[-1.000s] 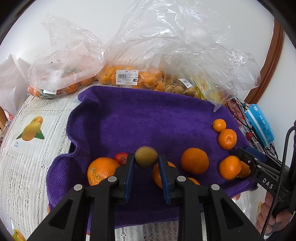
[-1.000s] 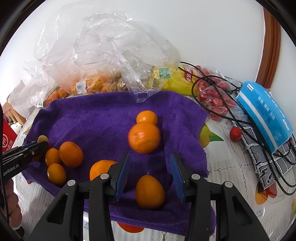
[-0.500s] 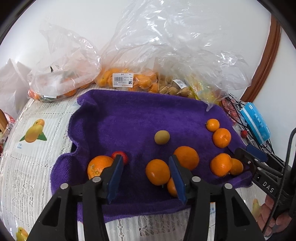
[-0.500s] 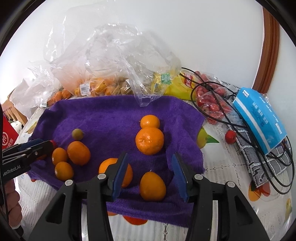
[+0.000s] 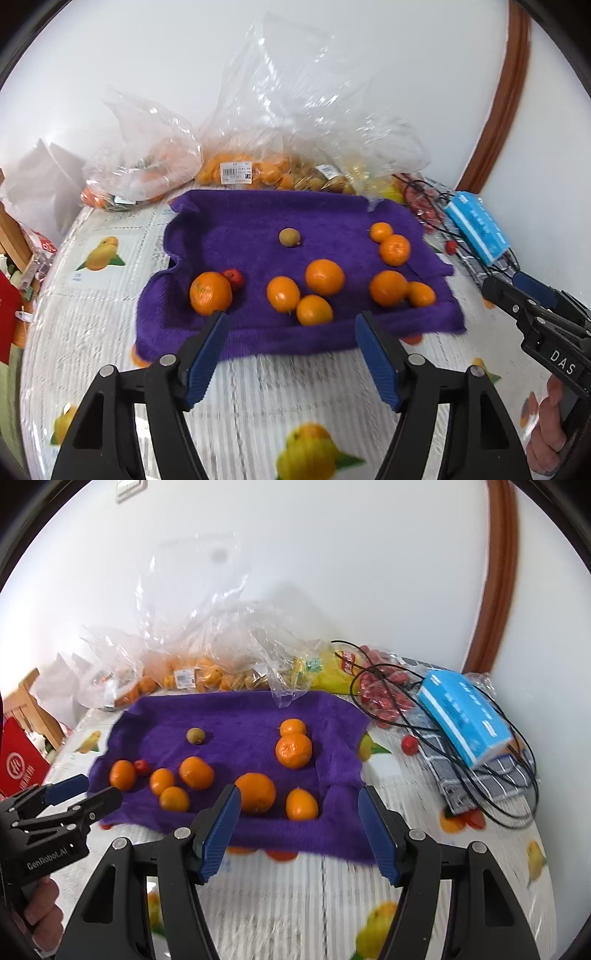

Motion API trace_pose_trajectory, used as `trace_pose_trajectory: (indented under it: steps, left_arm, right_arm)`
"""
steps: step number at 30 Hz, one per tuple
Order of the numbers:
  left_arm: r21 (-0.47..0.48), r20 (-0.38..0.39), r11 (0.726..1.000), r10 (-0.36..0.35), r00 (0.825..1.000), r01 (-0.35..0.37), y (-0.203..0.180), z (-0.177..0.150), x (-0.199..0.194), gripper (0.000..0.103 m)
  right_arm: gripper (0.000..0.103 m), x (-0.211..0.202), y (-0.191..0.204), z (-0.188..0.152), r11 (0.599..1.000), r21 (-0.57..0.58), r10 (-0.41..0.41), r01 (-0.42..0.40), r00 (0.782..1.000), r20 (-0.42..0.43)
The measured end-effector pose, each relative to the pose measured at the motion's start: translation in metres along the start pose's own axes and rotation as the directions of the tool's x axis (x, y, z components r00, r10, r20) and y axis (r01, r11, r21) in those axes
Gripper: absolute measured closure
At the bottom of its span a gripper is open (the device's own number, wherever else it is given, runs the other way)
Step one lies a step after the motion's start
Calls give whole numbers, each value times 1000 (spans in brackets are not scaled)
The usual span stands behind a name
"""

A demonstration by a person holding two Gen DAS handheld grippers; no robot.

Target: Organize fruits

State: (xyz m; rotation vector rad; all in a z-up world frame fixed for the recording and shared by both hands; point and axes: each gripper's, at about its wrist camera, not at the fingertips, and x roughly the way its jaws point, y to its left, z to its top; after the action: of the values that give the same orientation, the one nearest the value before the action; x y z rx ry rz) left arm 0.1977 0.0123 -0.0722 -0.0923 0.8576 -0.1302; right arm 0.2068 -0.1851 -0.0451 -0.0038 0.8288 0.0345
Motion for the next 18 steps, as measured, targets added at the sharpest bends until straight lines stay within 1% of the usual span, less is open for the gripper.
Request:
trace_pose_trajectory:
  steps: [3,5,6,7,10,11,13,14,16,18]
  left_arm:
    - [17,4,1000,-4,1000,4,-6,-7,-24,30]
    - [20,25,1000,-2,1000,1,-10,-14,-43,27]
    - [20,33,1000,-1,999,0,-11,-16,-49,26]
    - [21,42,1000,-1,999,0,-12,-19,-57,24]
    - [32,64,999,-4,998,2,-17,-30,-81,18]
    - [35,70,999,-3,998,1,-19,-33,-86,15]
    - [39,85,999,2,996,-5,-22,-40,-99,12]
    - [41,90,999,3,996,-6,-23,-44,-105,11]
    - [44,98,999,-1,995,-3,-26,-52,-117,11]
    - [47,101,999,2,995,-7,-29,-59,-126,11]
  right_arm:
    - [38,-25,-2,-6,1000,9,-3,3,1000,-5]
    - [38,-42,-3,-12,1000,13,-14,14,1000,3]
    - [34,-50,-5,-15,1000,16,-21,21,1000,8]
    - [26,-59,-6,-19,999,22,-28,27,1000,12]
    - [14,-86,-10,-31,999,39,-37,36,998,42]
    - [13,-94,-12,-35,998,43,-41,39,998,52]
    - [7,-112,-15,-44,998,47,-48,45,996,75]
    - [6,-121,-16,-47,998,49,-53,49,995,84]
    - [2,-136,-19,-56,997,60,-61,56,994,93]
    - [2,-148,-23,-63,996,76,-58,51,994,92]
